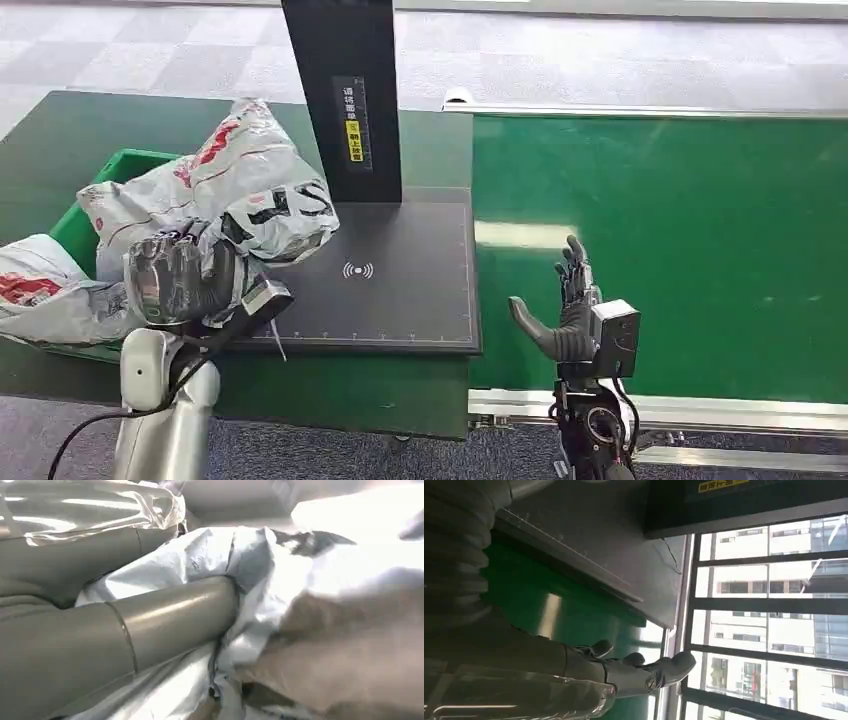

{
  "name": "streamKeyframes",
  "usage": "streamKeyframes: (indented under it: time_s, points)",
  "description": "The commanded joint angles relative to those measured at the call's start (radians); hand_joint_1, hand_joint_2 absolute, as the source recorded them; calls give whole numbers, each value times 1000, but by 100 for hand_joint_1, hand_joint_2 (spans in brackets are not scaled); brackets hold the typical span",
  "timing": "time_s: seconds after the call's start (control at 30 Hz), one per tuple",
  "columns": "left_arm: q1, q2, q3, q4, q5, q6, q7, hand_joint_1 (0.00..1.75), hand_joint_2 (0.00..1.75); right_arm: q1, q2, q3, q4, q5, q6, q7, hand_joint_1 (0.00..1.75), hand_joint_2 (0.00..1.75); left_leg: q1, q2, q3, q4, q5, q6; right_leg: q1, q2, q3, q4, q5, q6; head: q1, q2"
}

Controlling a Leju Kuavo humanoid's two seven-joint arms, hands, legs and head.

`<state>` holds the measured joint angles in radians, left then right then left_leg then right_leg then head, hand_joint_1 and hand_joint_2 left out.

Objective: Moved the parcel from conveyor to table for the left to box.

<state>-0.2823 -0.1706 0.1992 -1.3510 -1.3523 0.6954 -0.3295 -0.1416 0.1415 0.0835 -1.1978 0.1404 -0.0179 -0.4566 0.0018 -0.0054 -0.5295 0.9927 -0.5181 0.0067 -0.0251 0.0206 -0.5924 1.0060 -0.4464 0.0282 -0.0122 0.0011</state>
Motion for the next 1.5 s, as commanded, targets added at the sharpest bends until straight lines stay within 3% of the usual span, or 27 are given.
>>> streamKeyframes:
  time_s: [0.03,0.2,0.57,0.73,0.77,1.03,1.27,1.3,1.43,1.5]
  points:
    - [-48,86,-37,233,-13,3,62,175,0,-19,-3,-11,12,0,1,8,0,175,0,-1,3,-3,0,-2,0,-3,3,-2,0,-3,0,0]
    - [-44,136,-82,251,-72,3,161,175,0,-19,-3,-11,10,7,5,15,0,175,0,0,1,-1,0,-1,0,-1,1,-1,0,-2,0,0]
    - [-44,142,-24,173,-162,3,191,175,0,-19,0,-16,5,12,12,20,0,175,0,0,3,-5,1,-2,0,-3,3,-3,0,-4,0,0]
    - [14,144,48,-361,-217,3,178,175,0,-32,4,5,33,9,14,23,0,175,1,2,0,-1,0,-2,1,-1,0,-1,0,-4,0,0]
    - [13,147,58,-388,-217,3,174,175,0,-33,4,7,38,7,11,23,0,175,3,3,-5,3,-1,-2,3,2,-4,2,0,-3,0,0]
    - [1,152,121,-456,-219,3,146,175,0,-21,-3,16,28,3,5,20,0,175,1,0,0,-1,0,-2,1,-1,0,0,0,-3,0,0]
    - [-46,179,160,-369,-219,3,102,175,0,-22,-4,15,29,-1,1,20,0,175,1,-1,0,-1,0,-2,1,-2,1,0,-1,-2,0,0]
    - [-34,270,81,-325,-219,3,213,175,0,-24,-28,58,30,-42,-31,19,0,175,1,-2,0,-1,0,-1,1,-2,1,0,-1,-2,0,0]
    - [-66,284,81,-131,-219,3,192,175,0,-11,-21,32,19,-23,-13,28,0,175,0,-3,4,-7,3,-3,0,-5,4,-3,0,-5,0,0]
    - [-105,378,-95,22,-219,3,381,175,0,-10,-13,9,15,7,2,21,0,175,0,-3,3,-5,2,-2,0,-5,3,-2,-1,-4,0,0]
